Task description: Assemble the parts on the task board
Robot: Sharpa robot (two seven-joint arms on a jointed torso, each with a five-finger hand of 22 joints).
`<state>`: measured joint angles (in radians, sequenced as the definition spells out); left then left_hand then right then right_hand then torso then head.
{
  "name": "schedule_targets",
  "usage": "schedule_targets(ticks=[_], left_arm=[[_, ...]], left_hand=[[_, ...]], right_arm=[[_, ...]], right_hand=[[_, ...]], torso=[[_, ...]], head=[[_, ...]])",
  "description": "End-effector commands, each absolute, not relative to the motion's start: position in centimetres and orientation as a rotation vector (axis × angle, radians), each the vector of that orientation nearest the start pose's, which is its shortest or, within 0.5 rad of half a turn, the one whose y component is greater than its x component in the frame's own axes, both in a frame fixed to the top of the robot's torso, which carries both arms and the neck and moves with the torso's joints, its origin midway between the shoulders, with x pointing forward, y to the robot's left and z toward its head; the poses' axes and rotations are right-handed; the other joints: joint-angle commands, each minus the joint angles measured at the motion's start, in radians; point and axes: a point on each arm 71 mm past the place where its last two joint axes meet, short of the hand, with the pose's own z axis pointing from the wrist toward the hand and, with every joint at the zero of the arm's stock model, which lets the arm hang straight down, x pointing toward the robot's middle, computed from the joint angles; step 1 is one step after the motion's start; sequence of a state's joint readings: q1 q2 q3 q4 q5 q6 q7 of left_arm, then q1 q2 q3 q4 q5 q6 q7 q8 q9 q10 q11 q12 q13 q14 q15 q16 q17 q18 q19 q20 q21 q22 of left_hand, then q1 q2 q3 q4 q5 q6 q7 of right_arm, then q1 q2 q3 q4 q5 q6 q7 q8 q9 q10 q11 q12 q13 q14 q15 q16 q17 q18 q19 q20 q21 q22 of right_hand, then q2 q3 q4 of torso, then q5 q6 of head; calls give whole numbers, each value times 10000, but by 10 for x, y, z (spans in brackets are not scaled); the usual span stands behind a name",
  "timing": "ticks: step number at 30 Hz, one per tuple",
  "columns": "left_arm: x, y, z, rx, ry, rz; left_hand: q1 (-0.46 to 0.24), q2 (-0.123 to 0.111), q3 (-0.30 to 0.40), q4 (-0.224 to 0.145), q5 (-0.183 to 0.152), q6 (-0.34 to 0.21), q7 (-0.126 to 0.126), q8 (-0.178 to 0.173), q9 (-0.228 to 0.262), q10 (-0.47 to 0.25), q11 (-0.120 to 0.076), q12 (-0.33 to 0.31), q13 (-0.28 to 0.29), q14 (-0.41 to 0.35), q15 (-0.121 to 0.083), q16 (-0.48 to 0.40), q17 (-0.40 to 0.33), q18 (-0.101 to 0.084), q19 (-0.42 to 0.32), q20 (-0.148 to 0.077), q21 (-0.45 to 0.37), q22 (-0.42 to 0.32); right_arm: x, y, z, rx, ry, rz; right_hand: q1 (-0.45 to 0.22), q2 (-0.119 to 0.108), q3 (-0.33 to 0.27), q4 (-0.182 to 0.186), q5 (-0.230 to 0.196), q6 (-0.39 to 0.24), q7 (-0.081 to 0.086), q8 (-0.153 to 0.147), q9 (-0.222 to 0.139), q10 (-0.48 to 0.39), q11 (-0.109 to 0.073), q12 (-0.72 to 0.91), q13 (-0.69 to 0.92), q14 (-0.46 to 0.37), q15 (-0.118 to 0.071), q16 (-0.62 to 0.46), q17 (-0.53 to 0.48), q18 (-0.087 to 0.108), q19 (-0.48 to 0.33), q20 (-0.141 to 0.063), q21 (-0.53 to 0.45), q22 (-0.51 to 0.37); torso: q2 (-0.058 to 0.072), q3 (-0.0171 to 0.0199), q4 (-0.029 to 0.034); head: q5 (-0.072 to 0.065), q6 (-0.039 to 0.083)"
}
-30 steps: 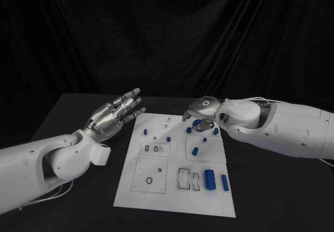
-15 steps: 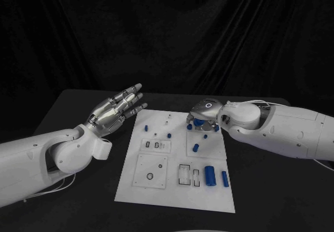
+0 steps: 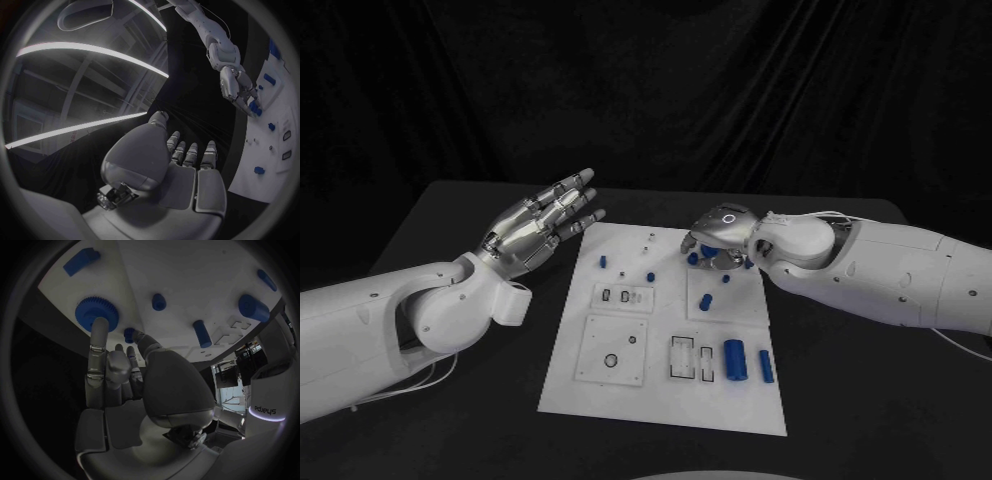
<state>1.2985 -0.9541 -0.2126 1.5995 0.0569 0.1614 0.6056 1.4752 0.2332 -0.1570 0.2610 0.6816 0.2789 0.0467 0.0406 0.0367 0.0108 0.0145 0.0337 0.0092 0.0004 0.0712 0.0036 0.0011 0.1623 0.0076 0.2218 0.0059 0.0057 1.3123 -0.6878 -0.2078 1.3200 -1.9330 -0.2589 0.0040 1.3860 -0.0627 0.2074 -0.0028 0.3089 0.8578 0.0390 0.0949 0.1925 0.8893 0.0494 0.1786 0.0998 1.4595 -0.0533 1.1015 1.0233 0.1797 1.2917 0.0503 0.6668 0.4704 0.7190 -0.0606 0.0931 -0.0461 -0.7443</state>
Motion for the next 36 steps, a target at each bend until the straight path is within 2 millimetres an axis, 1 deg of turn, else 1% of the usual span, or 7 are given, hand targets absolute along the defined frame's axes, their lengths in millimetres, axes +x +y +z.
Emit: schedule_targets(ticks=[1, 4, 8, 11, 15, 29, 36], left_arm=[[455, 222, -169, -9492, 14547, -20730], [456, 222, -169, -9490, 14567, -20729], [456, 222, -170, -9496, 14615, -20728], [457, 223, -170, -9511, 14675, -20715], [457, 223, -171, -9528, 14733, -20698], [458, 225, -173, -9587, 14908, -20645], [458, 227, -173, -9631, 14973, -20587]], left_hand=[[123, 16, 90, -1, 55, 50, 10, 60, 7, -12, 61, 28, 15, -2, 2, -29, -8, 179, 35, -44, 31, 11], [141, 32, 122, -16, 65, 46, 14, 60, 6, -14, 67, 27, 14, -2, 19, -28, -7, 179, 35, -39, 31, 10], [162, 45, 157, -35, 73, 72, 25, 68, 10, -16, 72, 26, 14, -2, 33, -29, -8, 178, 35, -33, 31, 10], [205, 56, 222, -81, 93, 129, 57, 86, 19, -18, 91, 31, 15, -2, 49, -28, -7, 177, 37, -20, 32, 11], [248, 51, 293, -140, 125, 201, 93, 112, 29, -17, 115, 41, 17, 0, 72, -20, -4, 178, 52, 3, 43, 19], [324, 30, 498, -299, 231, 381, 171, 183, 52, 8, 195, 126, 38, 8, 158, 8, 7, 180, 87, 81, 66, 34], [340, 3, 603, -374, 279, 470, 200, 222, 62, 44, 229, 225, 62, 17, 195, 39, 19, 182, 101, 105, 75, 39]], right_arm=[[511, -167, -200, -8324, 14914, 4061], [512, -167, -203, -8348, 15000, 4037], [513, -167, -207, -8360, 15094, 4014], [513, -168, -210, -8369, 15172, 3993], [513, -168, -212, -8396, 15232, 3996], [514, -170, -211, -8157, 14945, 4431], [514, -165, -191, -7738, 14382, 4943]], right_hand=[[-65, 54, 67, 29, -27, 8, -49, 37, 19, 81, -1, 57, 17, -34, -21, 54, 30, 15, -77, -4, 56, 24], [-62, 77, 125, 41, -14, 48, -47, 56, 48, 136, -11, 112, 36, -26, -27, 84, 60, 16, -95, -7, 82, 60], [-51, 102, 419, 87, 35, 595, 88, 318, 249, 529, -86, 341, 94, 7, -78, 160, 137, 23, -158, -44, 207, 232], [41, 106, 714, 71, 33, 1343, 289, 705, 544, 1144, -226, 521, 126, 26, -163, 160, 140, 31, -218, -105, 323, 396], [122, 65, 921, 29, 20, 1865, 309, 980, 832, 1874, -258, 575, 130, 128, -203, 302, 299, 20, -237, -150, 488, 596], [320, -29, 1295, -88, 164, 2162, 462, 1042, 1195, 2890, -200, 161, -23, 156, -171, 227, 262, 14, -436, -133, 725, 985], [478, -70, 1415, -181, 142, 2218, 522, 1014, 1270, 3138, -166, 15, -68, 179, -170, 234, 282, 18, -484, -142, 838, 1138]], torso=[[-21, -3, -15], [-26, 2, -18], [-32, -1, -6], [-44, -9, -4], [-49, -18, -7], [-55, -20, -9], [-58, -22, -27]], head=[[4, -20], [4, -39], [1, -50], [7, -67], [31, -82], [75, -81], [159, -77]])
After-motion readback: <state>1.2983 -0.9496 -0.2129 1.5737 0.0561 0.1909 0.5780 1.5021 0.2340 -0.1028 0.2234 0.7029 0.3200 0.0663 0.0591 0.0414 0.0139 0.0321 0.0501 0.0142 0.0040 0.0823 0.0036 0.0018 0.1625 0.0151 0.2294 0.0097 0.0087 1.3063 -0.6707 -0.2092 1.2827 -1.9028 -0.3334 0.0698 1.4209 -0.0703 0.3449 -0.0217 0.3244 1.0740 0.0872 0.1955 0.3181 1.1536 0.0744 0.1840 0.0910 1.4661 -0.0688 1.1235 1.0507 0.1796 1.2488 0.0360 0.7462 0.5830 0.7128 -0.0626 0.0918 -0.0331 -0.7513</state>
